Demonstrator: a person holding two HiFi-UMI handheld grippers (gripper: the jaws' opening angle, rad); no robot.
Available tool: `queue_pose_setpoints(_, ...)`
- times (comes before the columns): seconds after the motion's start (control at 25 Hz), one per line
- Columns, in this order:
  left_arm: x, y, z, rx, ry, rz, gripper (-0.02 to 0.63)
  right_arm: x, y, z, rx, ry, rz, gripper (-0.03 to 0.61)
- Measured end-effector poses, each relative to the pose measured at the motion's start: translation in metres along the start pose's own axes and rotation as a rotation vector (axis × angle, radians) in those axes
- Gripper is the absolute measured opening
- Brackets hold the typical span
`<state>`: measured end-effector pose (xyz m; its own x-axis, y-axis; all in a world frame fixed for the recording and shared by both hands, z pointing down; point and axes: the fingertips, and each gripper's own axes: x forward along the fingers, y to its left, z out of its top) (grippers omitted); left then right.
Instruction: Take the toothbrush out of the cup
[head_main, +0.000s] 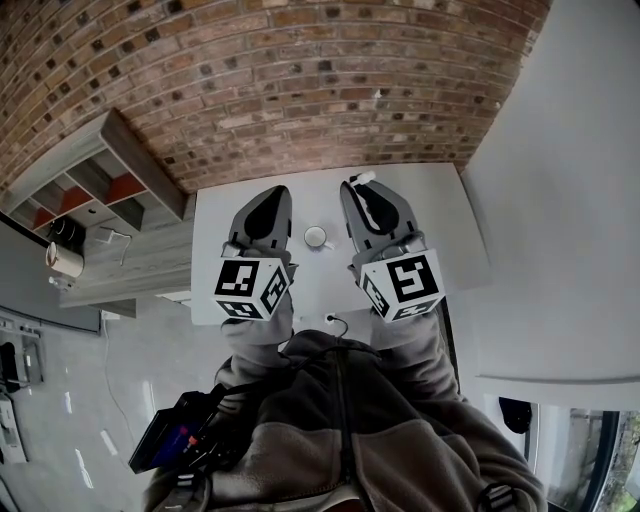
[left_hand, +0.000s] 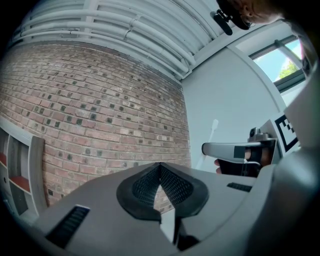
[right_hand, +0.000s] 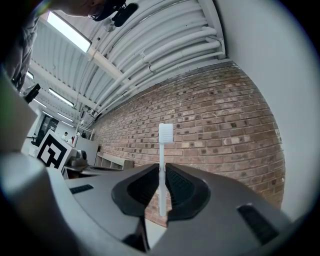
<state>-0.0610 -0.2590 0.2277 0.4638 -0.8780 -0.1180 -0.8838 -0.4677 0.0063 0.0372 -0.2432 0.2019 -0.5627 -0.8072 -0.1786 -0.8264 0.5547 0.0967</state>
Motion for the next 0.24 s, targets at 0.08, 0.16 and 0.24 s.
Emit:
queue_pose_setpoints(0.08, 0.0012, -0.0009, -0.0014, -0.002, 0.006, -0.002, 0.005, -0.0003, -0.0022, -0.0018, 0.003, 0.005, 0.0, 0.044)
queue_pose_setpoints(0.16, 0.003, -0.0019, -0.0026, -0.002, 0.011, -0.004, 0.005, -0.0003, -0.0048, -0.0031, 0.006, 0.008, -0.001, 0.044)
queue_pose_setpoints(0.24, 0.005, -0.003, -0.0037, -0.003, 0.015, -0.005, 0.005, -0.0001, -0.0076, -0.0042, 0.009, 0.009, -0.001, 0.044)
